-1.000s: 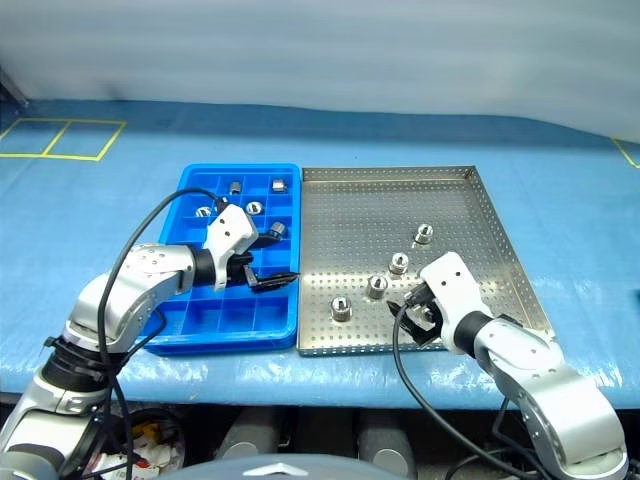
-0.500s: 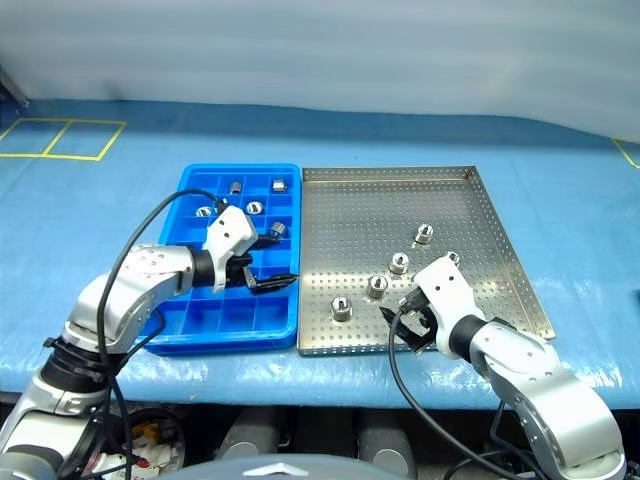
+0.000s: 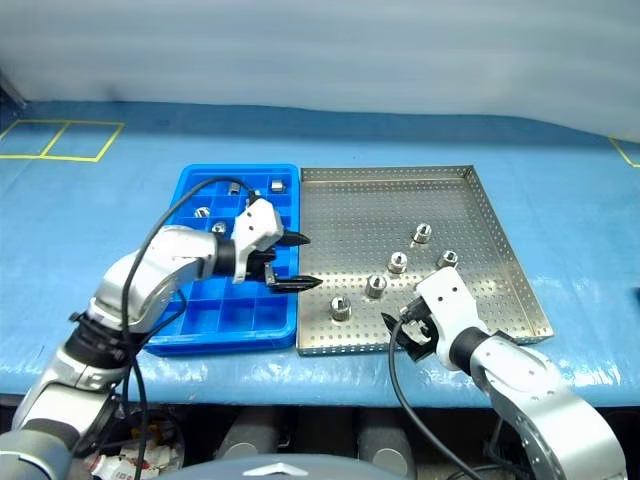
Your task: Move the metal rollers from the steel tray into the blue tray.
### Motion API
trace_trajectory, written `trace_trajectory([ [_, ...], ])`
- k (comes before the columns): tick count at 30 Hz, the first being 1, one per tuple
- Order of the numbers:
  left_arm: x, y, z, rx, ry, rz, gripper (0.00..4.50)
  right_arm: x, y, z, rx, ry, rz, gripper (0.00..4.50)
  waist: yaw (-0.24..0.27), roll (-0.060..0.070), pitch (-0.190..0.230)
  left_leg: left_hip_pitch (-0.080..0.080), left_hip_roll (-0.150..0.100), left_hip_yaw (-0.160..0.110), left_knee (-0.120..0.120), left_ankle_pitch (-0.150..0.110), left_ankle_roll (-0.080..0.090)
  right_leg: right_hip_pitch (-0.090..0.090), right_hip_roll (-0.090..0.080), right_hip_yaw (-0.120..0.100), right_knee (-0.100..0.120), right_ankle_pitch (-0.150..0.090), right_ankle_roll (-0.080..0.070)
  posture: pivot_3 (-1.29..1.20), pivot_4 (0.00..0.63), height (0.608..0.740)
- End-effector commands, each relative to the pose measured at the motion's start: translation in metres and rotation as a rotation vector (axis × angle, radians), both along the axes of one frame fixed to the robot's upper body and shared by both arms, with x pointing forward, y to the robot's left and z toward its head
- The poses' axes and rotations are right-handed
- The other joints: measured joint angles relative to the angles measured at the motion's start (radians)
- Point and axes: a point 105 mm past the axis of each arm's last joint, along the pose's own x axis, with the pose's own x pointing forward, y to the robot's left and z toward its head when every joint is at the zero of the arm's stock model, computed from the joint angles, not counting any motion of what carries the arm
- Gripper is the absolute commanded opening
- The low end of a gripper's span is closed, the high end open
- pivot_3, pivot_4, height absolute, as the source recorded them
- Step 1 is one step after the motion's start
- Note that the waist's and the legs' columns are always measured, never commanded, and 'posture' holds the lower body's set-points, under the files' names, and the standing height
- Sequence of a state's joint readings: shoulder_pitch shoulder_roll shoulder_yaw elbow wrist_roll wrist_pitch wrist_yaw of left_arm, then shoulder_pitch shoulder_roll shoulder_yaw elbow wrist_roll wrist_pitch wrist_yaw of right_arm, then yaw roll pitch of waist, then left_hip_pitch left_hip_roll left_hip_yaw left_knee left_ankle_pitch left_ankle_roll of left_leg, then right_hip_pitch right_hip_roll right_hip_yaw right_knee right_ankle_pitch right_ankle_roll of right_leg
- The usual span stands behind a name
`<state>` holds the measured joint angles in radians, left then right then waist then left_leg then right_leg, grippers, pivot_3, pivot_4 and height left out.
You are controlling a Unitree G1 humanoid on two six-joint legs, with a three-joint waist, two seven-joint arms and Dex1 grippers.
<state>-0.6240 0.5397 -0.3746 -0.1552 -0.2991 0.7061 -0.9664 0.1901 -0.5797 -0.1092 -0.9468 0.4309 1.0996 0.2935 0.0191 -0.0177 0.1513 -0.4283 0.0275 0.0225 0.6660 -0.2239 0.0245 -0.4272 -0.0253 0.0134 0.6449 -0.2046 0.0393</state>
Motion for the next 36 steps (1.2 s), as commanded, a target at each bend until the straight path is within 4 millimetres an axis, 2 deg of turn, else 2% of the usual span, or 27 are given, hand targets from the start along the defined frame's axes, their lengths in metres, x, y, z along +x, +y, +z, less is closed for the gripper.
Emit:
trace_trajectory([
  [1,0.006,-0.018,0.003,0.033,-0.028,-0.065,4.5,-0.001,0.0,0.009,-0.008,-0.056,-0.02,4.47,-0.003,0.0,0.0,0.0,0.0,0.0,0.0,0.0,0.0,0.0,0.0,0.0,0.0,0.0,0.0,-0.02,0.15,0.74],
  [7,0.013,-0.033,-0.013,0.13,0.031,-0.095,4.5,-0.003,0.0,0.009,-0.009,-0.062,-0.043,4.47,-0.019,0.0,0.0,0.0,0.0,0.0,0.0,0.0,0.0,0.0,0.001,0.001,0.0,0.0,0.0,-0.05,0.15,0.74],
  [13,0.005,-0.039,-0.03,0.223,0.054,-0.195,4.5,-0.003,-0.001,0.009,-0.005,-0.069,-0.061,4.47,-0.037,0.0,0.0,0.0,0.0,0.0,0.0,0.0,0.0,-0.001,0.001,0.002,0.001,0.0,0.0,-0.06,0.15,0.74],
  [22,-0.001,-0.035,-0.053,0.368,0.043,-0.273,4.5,0.0,0.002,0.009,0.004,-0.077,-0.06,4.47,-0.039,0.0,0.0,0.0,0.0,-0.001,0.0,0.0,0.0,-0.001,0.001,0.002,0.001,0.0,0.0,-0.05,0.15,0.74],
  [28,-0.006,-0.035,-0.061,0.417,0.038,-0.321,4.5,0.001,0.003,0.009,0.006,-0.082,-0.057,4.47,-0.039,0.0,0.0,0.0,0.0,-0.001,0.0,0.0,0.001,-0.001,0.001,0.002,0.001,0.0,0.0,-0.05,0.15,0.74],
  [31,-0.008,-0.036,-0.064,0.429,0.039,-0.343,3.94,0.002,0.003,0.01,0.005,-0.088,-0.056,4.5,-0.039,0.0,0.0,0.0,0.0,0.0,0.0,0.0,0.001,-0.001,0.001,0.002,0.001,0.0,0.0,-0.05,0.15,0.74],
  [36,-0.013,-0.035,-0.068,0.463,0.025,-0.392,2.33,0.003,0.002,0.011,0.003,-0.094,-0.056,4.5,-0.04,0.0,0.0,0.0,0.0,0.0,0.0,0.0,0.001,-0.001,0.001,0.002,0.001,0.0,0.0,-0.05,0.15,0.74],
])
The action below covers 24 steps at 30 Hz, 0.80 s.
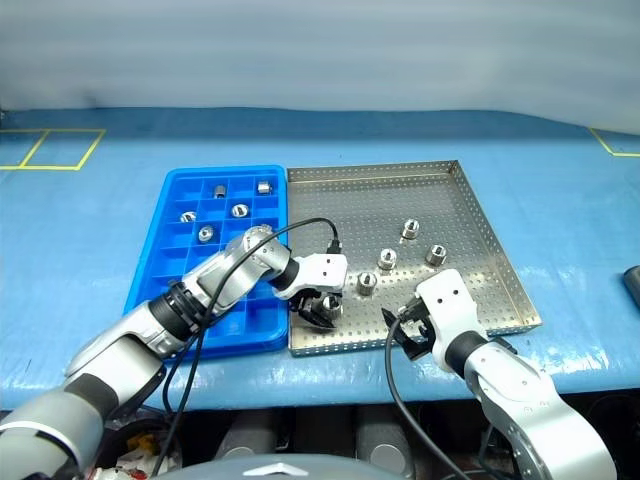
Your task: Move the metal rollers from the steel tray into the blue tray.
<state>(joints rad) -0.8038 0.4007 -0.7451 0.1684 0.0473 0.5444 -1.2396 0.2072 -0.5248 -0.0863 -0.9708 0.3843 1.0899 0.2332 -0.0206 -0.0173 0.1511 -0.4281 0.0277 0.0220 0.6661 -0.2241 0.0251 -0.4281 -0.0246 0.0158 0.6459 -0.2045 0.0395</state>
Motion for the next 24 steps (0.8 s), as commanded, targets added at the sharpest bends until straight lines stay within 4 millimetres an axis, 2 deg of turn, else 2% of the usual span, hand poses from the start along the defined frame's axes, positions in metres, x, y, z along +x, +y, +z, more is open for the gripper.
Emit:
trace_trajectory([
  [1,-0.002,0.002,-0.001,0.03,-0.023,-0.047,1.96,0.003,0.001,0.01,-0.004,-0.055,0.006,4.5,0.0,0.0,0.0,0.0,0.0,0.0,0.0,0.0,0.0,0.0,0.0,0.0,0.0,0.0,0.0,-0.05,0.15,0.74],
  [2,-0.003,0.002,-0.001,0.035,-0.027,-0.054,1.7,0.003,0.001,0.01,-0.004,-0.056,0.006,4.5,0.0,0.0,0.0,0.0,0.0,0.0,0.0,0.0,0.0,0.0,0.0,0.0,0.0,0.0,0.0,-0.05,0.15,0.74],
  [5,-0.004,0.002,0.001,0.024,-0.034,-0.061,1.68,0.004,0.002,0.01,-0.003,-0.06,0.008,4.5,-0.001,0.0,0.0,0.0,0.0,0.0,0.0,0.0,0.0,0.0,0.0,0.0,0.0,0.0,0.0,-0.04,0.15,0.74],
  [7,-0.002,-0.004,0.01,-0.04,-0.035,-0.024,1.68,0.005,0.002,0.011,-0.004,-0.062,0.012,4.5,-0.001,0.0,0.0,0.0,0.0,0.0,0.0,0.0,0.0,0.0,0.0,0.0,0.0,0.0,0.0,-0.04,0.15,0.74],
  [10,0.006,-0.013,0.033,-0.199,-0.026,0.084,1.68,0.006,0.004,0.013,-0.003,-0.067,0.02,4.5,0.0,0.0,0.0,0.0,0.0,0.0,0.0,0.0,0.0,0.0,0.0,0.0,0.001,0.0,0.0,-0.03,0.15,0.74],
  [14,0.02,-0.009,0.069,-0.419,-0.041,0.276,1.68,0.008,0.01,0.014,0.005,-0.071,0.049,4.5,0.004,0.0,0.0,0.0,0.0,-0.001,0.001,0.0,0.0,0.0,0.0,0.0,0.001,0.0,0.001,0.0,0.15,0.74],
  [19,0.038,0.019,0.099,-0.64,-0.117,0.59,1.68,0.014,0.025,0.014,0.017,-0.068,0.127,4.5,0.008,0.0,0.0,0.001,0.0,0.0,0.001,0.0,0.0,0.0,0.0,0.0,0.001,0.001,0.001,0.07,0.15,0.74],
  [24,0.048,0.069,0.117,-0.792,-0.299,0.936,1.68,0.023,0.047,0.018,0.031,-0.081,0.243,4.5,0.018,-0.001,0.0,0.002,0.0,-0.001,0.001,0.001,0.001,0.001,0.0,0.001,0.003,0.001,0.002,0.14,0.15,0.74],
])
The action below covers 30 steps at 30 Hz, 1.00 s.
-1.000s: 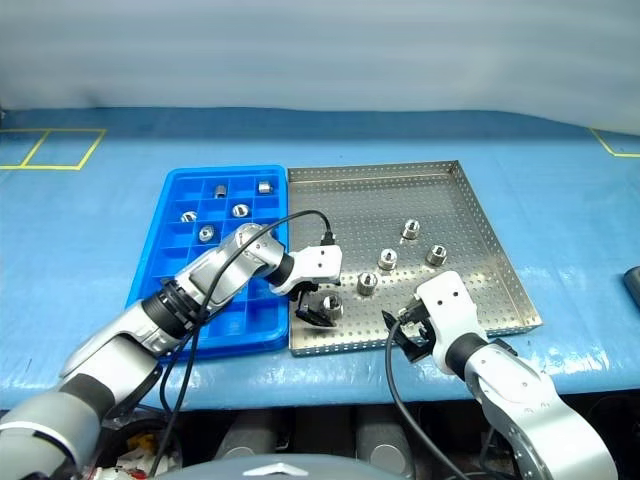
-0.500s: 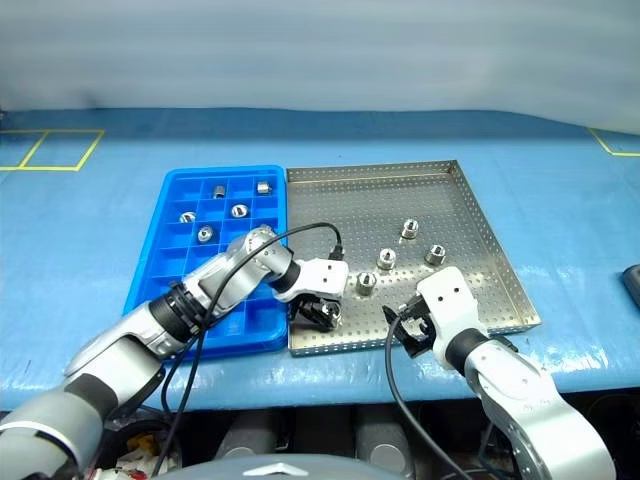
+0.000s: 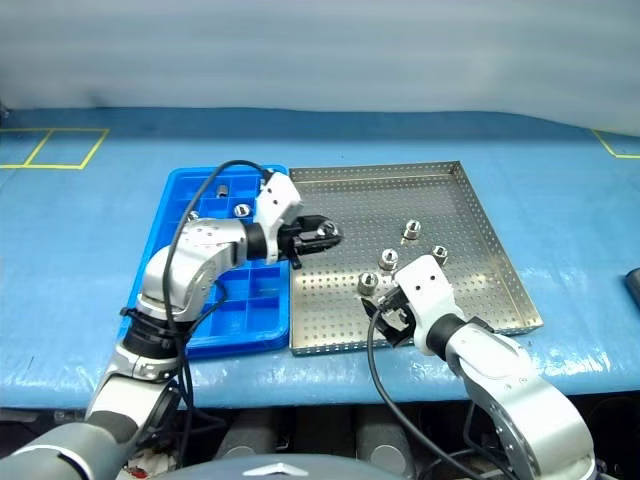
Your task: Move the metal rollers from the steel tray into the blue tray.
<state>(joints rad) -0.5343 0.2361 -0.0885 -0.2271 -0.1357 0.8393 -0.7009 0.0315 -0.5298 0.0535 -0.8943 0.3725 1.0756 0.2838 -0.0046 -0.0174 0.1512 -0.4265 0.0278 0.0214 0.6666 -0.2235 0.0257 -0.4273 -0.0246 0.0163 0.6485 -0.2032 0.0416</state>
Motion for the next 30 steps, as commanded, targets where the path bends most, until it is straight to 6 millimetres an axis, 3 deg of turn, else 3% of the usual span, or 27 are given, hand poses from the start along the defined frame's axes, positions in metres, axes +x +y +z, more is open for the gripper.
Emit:
trace_trajectory([
  [1,0.004,0.032,0.028,-0.092,-0.11,0.243,1.68,0.006,0.017,0.011,0.015,-0.053,0.092,4.5,0.011,-0.001,0.0,0.0,0.0,0.0,0.0,0.0,0.0,0.0,0.0,0.0,0.0,0.0,0.001,0.16,0.15,0.74],
  [8,0.004,0.098,0.017,0.004,-0.218,0.677,1.68,0.016,0.05,0.021,0.055,-0.11,0.262,4.5,0.061,-0.001,0.0,0.0,-0.001,0.0,0.0,0.0,0.0,0.001,0.0,0.0,-0.002,0.002,0.003,0.24,0.15,0.74],
  [14,0.002,0.128,-0.005,0.063,-0.201,0.871,1.68,0.014,0.069,0.024,0.078,-0.161,0.381,4.5,0.104,-0.002,0.0,-0.001,-0.001,-0.001,0.0,0.0,0.0,0.001,-0.001,-0.002,-0.004,0.002,0.002,0.29,0.15,0.74],
  [22,0.004,0.138,-0.034,0.055,-0.07,0.954,1.68,0.011,0.083,0.02,0.124,-0.141,0.431,4.5,0.122,-0.003,0.0,-0.002,-0.001,-0.001,0.0,0.0,0.0,0.001,-0.002,-0.003,-0.004,0.002,0.001,0.28,0.15,0.74],
  [30,0.004,0.141,-0.053,0.095,0.028,0.964,1.68,0.009,0.082,0.019,0.13,-0.14,0.402,4.5,0.125,-0.003,0.0,-0.001,0.0,-0.001,0.0,0.0,0.0,0.001,-0.001,-0.003,-0.004,0.002,0.0,0.27,0.15,0.74],
])
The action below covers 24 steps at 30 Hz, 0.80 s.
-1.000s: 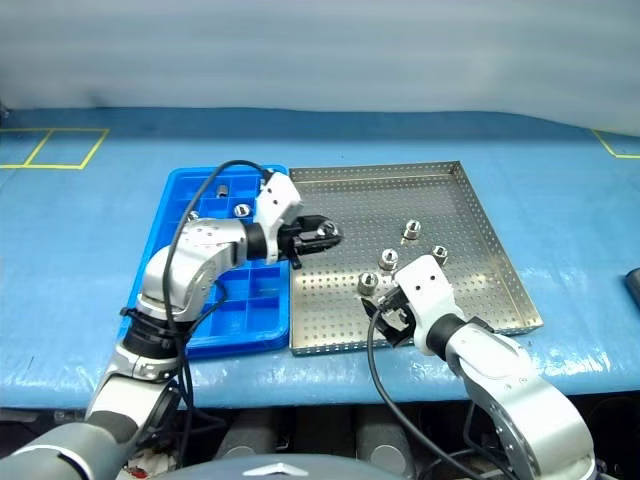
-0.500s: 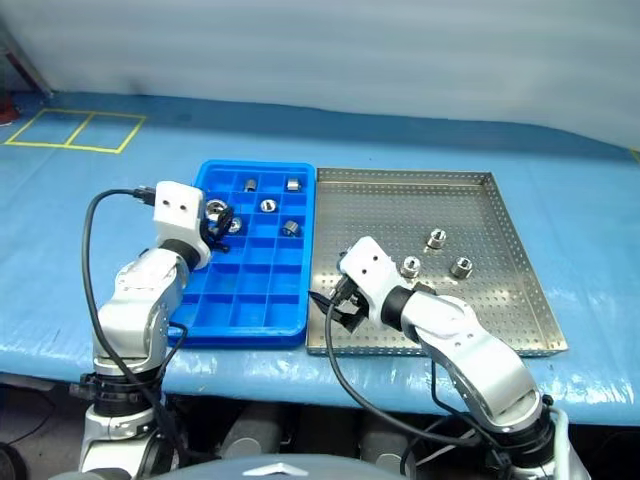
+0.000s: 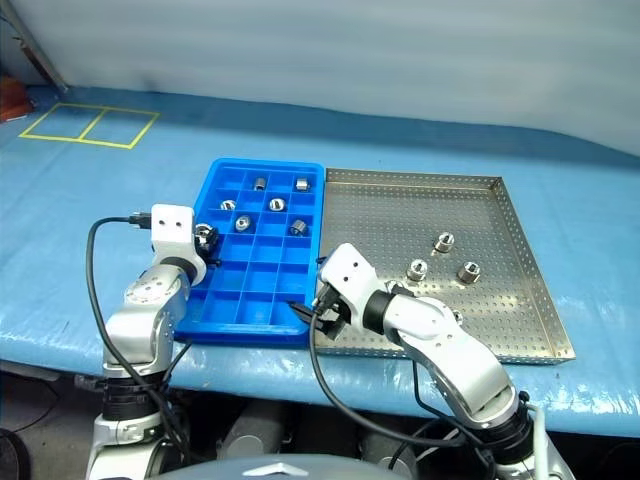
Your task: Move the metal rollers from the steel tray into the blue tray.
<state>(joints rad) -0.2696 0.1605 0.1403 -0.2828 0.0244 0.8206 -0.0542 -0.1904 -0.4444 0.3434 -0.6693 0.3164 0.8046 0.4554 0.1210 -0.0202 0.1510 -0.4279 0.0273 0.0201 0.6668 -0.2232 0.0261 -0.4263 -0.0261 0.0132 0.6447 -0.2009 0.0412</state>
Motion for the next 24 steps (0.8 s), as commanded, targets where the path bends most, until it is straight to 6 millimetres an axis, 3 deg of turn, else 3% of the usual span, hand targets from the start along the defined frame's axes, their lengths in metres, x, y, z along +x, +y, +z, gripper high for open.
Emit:
trace_trajectory([
  [1,0.002,-0.002,0.003,-0.026,0.004,-0.01,2.03,-0.001,-0.003,0.009,0.014,-0.048,-0.016,4.5,-0.002,0.0,0.0,0.0,0.0,0.0,0.0,0.0,0.0,0.0,0.0,0.0,0.0,0.0,0.0,0.24,0.15,0.74],
  [8,0.012,-0.038,0.055,-0.074,-0.164,-0.213,4.37,-0.003,-0.019,0.012,-0.004,-0.066,-0.088,4.5,-0.011,0.0,0.0,-0.001,0.001,0.0,0.0,0.0,0.0,0.0,0.0,0.0,0.0,0.0,-0.001,0.21,0.15,0.74],
  [12,0.018,-0.073,0.083,-0.119,-0.24,-0.417,4.47,-0.004,-0.038,0.015,-0.017,-0.079,-0.17,4.5,-0.017,-0.001,0.0,-0.002,0.0,0.0,0.0,0.0,0.0,0.0,0.0,0.0,-0.001,0.0,-0.001,0.17,0.15,0.74],
  [17,0.015,-0.131,0.095,-0.178,-0.226,-0.75,4.47,-0.009,-0.06,0.015,-0.03,-0.078,-0.274,4.5,-0.036,-0.001,0.0,-0.002,-0.001,0.001,0.0,0.0,0.0,0.0,0.0,0.0,-0.002,0.0,-0.001,0.1,0.15,0.74],
  [21,0.007,-0.177,0.086,-0.167,-0.126,-1.0,4.47,-0.013,-0.077,0.013,-0.047,-0.074,-0.377,4.5,-0.059,-0.001,0.0,-0.001,-0.001,0.002,0.0,0.0,0.0,0.0,0.0,0.0,-0.001,0.0,-0.001,0.04,0.15,0.74],
  [24,-0.002,-0.202,0.066,-0.107,-0.029,-1.138,4.47,-0.019,-0.088,0.009,-0.058,-0.059,-0.448,4.5,-0.082,0.0,0.0,-0.001,-0.001,0.003,0.0,0.0,0.0,0.0,0.0,0.0,-0.002,0.0,-0.001,0.02,0.15,0.74],
])
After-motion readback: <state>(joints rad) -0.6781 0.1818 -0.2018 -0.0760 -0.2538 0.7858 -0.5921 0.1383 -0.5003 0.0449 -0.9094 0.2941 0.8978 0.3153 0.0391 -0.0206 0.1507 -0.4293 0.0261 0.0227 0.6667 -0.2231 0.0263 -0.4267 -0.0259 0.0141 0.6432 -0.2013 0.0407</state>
